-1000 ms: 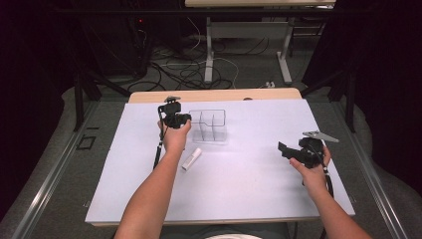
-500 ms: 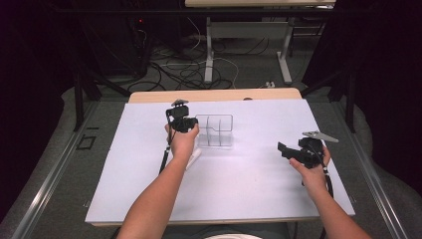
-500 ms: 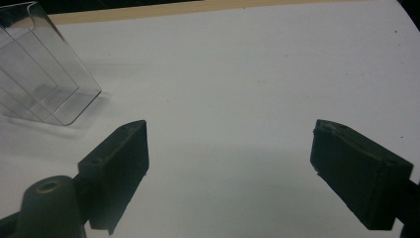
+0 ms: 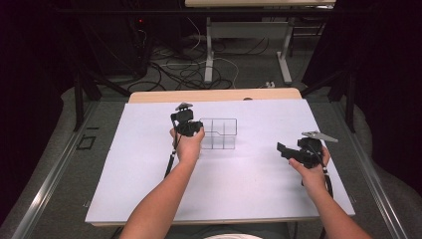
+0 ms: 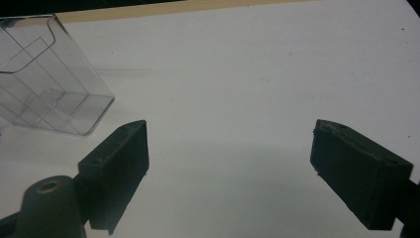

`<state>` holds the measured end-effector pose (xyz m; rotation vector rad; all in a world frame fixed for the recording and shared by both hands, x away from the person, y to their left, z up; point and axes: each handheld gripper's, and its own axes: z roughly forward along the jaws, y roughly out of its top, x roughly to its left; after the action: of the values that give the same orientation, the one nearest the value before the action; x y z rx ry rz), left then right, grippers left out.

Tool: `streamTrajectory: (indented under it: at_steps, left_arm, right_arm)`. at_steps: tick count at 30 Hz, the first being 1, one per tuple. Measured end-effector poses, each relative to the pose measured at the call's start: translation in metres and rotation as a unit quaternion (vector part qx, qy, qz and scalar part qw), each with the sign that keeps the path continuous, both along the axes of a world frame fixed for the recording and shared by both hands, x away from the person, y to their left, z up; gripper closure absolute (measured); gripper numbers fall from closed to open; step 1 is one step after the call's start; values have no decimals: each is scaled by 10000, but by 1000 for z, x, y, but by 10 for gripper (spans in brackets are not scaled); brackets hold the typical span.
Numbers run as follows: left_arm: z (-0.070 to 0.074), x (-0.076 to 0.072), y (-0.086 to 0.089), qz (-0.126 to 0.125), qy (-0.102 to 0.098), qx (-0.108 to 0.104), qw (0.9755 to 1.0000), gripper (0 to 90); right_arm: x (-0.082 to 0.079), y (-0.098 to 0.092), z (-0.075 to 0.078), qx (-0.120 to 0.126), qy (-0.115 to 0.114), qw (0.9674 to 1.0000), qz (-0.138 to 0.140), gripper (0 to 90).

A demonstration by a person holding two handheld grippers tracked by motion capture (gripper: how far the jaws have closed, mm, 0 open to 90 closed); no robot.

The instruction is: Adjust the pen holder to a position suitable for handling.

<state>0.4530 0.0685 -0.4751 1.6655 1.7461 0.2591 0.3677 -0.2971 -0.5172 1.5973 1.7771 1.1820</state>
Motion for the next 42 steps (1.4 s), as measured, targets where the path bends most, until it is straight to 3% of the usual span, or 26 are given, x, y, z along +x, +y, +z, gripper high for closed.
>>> streamTrajectory:
  at_steps: [7, 24, 35, 39, 42]
  left_arm:
    - [-3, -5, 3, -42, -49, -169, 9998, 819]
    - [-4, -10, 4, -346, -37, -321, 9989, 759]
    - [0, -14, 17, -551, -359, -311, 9973, 631]
    - [3, -15, 25, -818, -516, -441, 9943, 601]
    - [4, -15, 27, -828, -545, -375, 9944, 587]
  right_arm:
    - [0, 0, 0, -8, 29, 10000, 8, 145]
    - [0, 3, -1, -61, 18, 10000, 67, 145]
    - [0, 4, 0, -68, 1, 9999, 105, 145]
    - [0, 4, -1, -69, 3, 9999, 97, 145]
    - [0, 5, -1, -37, 27, 10000, 84, 145]
